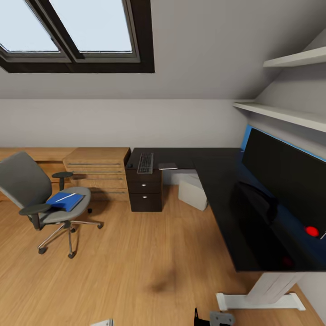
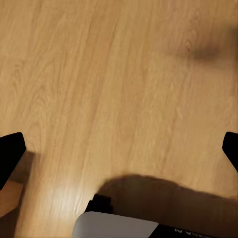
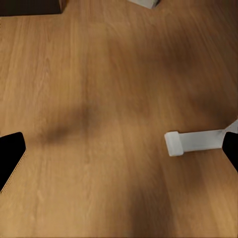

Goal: In the bedroom, organize the workspace by keeping the computer under the desk, ensuring the monitor is on the desk, placing the keyboard on the desk next to the monitor, placing the mouse on the desk next to the keyboard, moving the folder from the swivel chair onto the desk next to the mouse, stacking the notebook on top of the folder with the pen on top of the notebook, and positioning the swivel chair next to the desk.

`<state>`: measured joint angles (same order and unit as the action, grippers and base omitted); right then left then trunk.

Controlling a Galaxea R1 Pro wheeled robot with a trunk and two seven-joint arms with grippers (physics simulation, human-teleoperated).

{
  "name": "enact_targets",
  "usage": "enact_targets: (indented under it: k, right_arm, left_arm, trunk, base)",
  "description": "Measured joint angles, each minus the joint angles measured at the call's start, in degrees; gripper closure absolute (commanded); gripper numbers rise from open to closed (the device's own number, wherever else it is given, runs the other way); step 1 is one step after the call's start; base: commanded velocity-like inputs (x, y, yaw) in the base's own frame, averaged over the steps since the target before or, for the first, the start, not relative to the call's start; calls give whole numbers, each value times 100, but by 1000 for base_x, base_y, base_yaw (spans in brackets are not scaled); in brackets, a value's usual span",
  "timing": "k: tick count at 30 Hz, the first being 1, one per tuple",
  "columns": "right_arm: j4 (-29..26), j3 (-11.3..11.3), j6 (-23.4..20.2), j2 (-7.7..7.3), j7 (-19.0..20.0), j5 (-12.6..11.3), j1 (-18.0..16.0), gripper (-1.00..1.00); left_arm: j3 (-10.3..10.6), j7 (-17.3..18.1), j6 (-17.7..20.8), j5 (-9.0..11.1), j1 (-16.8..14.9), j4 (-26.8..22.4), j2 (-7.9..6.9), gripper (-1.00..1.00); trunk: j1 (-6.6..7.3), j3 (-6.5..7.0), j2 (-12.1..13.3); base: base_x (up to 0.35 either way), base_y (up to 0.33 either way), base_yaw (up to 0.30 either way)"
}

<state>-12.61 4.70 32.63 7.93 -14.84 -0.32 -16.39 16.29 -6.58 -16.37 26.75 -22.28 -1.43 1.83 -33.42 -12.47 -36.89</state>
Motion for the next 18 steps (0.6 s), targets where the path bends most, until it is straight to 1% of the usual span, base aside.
enact_targets:
  k: [5,14,18]
  right_arm:
    - [18,0,0,0,4,0,0,-100]
    - [43,1,-4,0,16,0,1,-100]
    - [51,1,-6,0,18,0,0,-100]
  left_arm:
    - [0,-1,0,0,0,0,0,-100]
    - [0,-1,6,0,-1,1,1,-100]
    - [0,1,6,0,0,0,0,-100]
  trunk:
    - [0,-1,0]
    - [0,-18,0]
    - [0,-23,0]
  base:
    - [318,126,-21]
    - [318,125,-120]
    - [318,127,-34]
